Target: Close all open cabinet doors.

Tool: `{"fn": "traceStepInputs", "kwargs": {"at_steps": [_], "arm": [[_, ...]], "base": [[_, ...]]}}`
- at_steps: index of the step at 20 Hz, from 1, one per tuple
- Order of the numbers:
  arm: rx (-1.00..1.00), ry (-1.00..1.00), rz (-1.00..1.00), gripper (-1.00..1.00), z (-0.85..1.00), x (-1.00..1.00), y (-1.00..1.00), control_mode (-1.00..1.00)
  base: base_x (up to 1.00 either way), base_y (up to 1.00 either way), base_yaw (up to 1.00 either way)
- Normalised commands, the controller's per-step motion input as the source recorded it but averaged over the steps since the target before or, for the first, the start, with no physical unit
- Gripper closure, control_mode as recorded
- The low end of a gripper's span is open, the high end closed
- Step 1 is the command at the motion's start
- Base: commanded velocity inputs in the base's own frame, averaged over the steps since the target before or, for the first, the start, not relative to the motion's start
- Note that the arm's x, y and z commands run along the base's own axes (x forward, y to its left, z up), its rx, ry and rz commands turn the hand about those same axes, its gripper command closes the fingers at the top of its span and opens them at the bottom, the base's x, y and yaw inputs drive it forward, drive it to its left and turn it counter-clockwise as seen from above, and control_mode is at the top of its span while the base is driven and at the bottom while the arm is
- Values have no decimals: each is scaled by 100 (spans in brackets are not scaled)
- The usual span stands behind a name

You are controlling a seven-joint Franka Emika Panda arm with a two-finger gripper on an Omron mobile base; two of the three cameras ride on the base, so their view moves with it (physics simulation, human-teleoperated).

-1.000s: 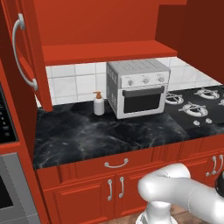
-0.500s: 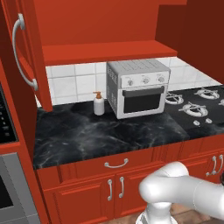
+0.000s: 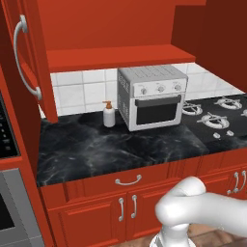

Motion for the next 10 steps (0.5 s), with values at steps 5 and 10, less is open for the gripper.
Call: {"fn": "traceStepInputs", "kwargs": {"at_steps": [5, 10], "arm": [[4, 0, 5, -100, 35, 8, 0, -100], [5, 0, 1, -100, 41, 7, 0, -100]], "base": [[0, 0, 0], [0, 0, 0]]}}
